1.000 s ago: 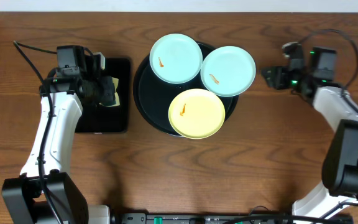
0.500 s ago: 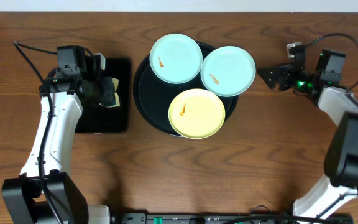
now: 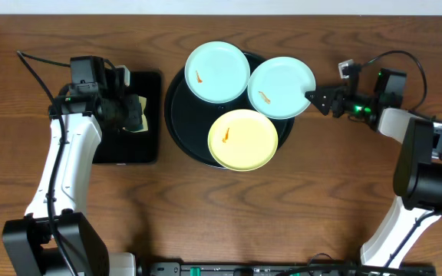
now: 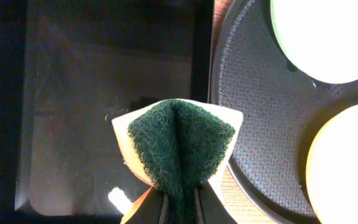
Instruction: Clean dirty plates on tray and stack at the side
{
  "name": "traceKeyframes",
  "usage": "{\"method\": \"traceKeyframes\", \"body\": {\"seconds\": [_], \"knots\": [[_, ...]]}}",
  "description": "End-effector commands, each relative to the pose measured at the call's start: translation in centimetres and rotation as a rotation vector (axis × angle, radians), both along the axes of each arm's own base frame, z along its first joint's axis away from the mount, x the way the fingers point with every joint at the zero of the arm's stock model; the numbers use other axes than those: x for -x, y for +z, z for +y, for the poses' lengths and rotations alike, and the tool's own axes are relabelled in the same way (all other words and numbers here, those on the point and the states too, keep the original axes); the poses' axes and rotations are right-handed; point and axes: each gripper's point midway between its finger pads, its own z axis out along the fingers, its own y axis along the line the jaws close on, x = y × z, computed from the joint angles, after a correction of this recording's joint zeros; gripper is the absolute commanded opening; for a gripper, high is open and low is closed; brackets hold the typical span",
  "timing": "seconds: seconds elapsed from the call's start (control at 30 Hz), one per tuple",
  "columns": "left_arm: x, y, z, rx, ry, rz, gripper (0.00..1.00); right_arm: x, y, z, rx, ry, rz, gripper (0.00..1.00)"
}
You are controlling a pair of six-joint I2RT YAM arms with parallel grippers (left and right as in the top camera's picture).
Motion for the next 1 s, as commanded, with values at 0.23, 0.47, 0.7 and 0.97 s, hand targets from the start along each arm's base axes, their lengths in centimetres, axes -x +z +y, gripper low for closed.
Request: {"method": "traceKeyframes", "body": {"seconds": [0.23,0.47,0.7,0.97], "knots": [[0.3,-0.7,-0.1,0.007,-0.003,0.021,0.09,0.2,-1.1,1.2,0.008,0.025,0.014,0.61],[0.3,-0.7,-0.1,0.007,-0.003,0.021,0.09,0.4,-1.1,2.2,0.009,0.047,0.014,0.64],[0.4,-0.7,-0.2,0.007,-0.003,0.022,0.09,0.3,-1.1,2.3,0.012,0.047,0.007,0.64],[0.4,-0.7,-0.2,0.007,-0.003,0.024,0.09,-0.4,-0.4,2.1,-0.031,0.010,0.031,0.44]]}}
